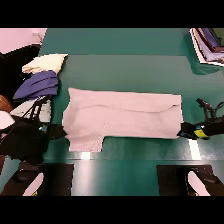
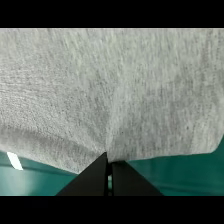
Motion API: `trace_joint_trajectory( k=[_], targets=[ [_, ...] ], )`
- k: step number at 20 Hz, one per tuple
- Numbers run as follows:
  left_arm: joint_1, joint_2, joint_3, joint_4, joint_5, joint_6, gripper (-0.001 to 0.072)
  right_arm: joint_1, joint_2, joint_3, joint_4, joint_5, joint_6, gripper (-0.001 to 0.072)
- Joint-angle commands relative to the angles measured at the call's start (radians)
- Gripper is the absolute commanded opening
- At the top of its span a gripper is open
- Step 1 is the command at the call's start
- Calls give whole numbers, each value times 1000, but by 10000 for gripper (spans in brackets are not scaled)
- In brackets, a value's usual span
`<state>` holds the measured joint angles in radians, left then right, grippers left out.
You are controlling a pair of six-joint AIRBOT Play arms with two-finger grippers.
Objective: Fold the shirts.
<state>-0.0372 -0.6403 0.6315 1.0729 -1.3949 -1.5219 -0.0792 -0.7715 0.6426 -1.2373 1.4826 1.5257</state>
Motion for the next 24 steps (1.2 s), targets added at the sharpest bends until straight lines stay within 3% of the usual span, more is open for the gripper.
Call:
trace_joint_trajectory(
  k=[1,6,9,15,16,17,18,19,22,23,24],
  targets=[
    [1,69,60,-8,-99,-49,19,7,111,74,-43,113,29,10],
    [1,-79,119,4,175,17,19,36,-100,223,-38,17,-15,10],
    [1,-264,161,4,285,84,20,103,-299,332,-37,-74,-16,10],
    [1,-539,298,4,434,107,24,159,-601,550,-37,-89,-17,17],
    [1,-557,318,4,434,107,196,157,-629,578,-36,-93,-19,166],
    [1,-566,333,3,435,105,511,147,-649,601,-26,-92,-36,348],
    [1,-566,348,1,430,105,536,131,-665,623,17,-85,-64,380],
    [1,-564,370,1,409,107,488,103,-674,638,65,-70,-96,387],
    [0,-559,435,1,293,109,486,-11,-637,597,113,-34,-164,387],
    [1,-559,441,-12,258,108,430,-58,-615,559,113,-34,-185,387],
    [0,-560,440,-19,238,109,195,-116,-591,512,113,-36,-211,388]
  ],
)
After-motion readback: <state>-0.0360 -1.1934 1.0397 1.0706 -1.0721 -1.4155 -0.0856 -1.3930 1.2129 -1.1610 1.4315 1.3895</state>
